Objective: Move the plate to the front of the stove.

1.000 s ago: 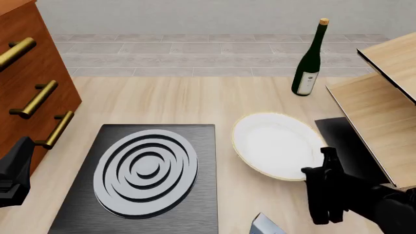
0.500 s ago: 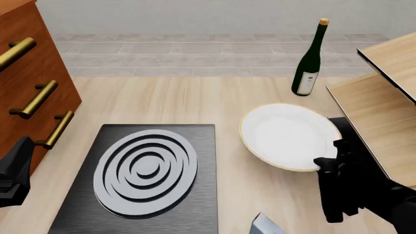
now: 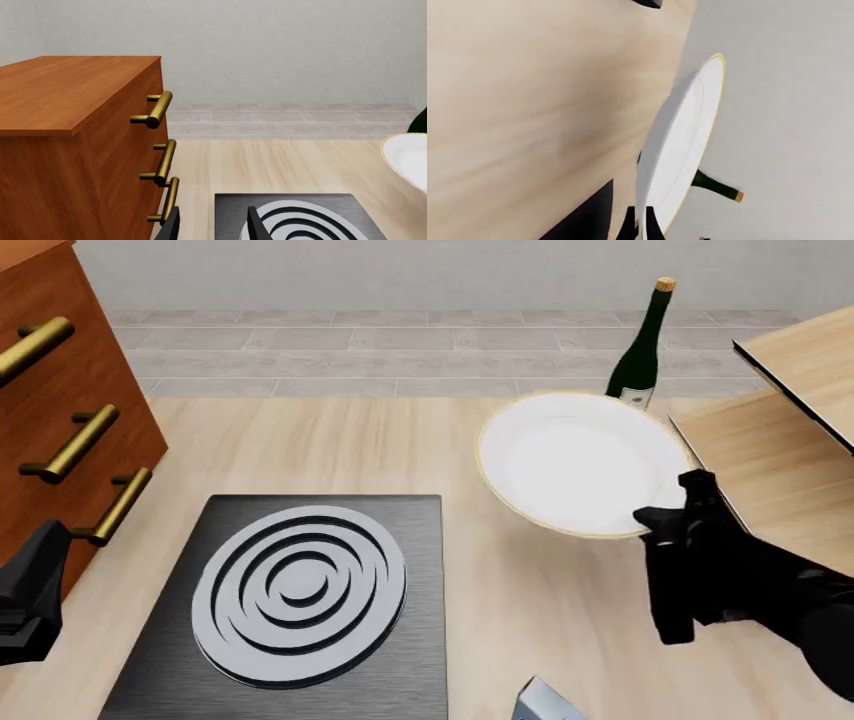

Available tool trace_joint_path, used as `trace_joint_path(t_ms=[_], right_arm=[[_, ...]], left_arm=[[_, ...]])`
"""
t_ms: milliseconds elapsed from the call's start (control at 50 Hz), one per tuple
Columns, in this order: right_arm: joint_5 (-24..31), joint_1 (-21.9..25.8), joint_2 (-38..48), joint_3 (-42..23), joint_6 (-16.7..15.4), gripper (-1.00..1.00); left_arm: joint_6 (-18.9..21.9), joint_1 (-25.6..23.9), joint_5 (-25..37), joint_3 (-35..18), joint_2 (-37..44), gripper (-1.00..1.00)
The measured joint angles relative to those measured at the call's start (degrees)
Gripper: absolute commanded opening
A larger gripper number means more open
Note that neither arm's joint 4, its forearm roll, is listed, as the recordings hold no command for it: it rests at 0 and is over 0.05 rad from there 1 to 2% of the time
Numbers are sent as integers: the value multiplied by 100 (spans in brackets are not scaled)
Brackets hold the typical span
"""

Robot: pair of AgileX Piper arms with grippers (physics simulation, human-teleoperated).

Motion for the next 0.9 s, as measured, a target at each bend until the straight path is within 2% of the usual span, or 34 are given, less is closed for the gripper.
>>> trace_joint_path(t_ms=[640,900], right_arm=[[538,508,1033,-2084,18,-100],[966,781,1504,-2974,-2,-100]], left_arm=[[-26,-7,-489,26,538,100],[-3,-13,-732,33,861,100]])
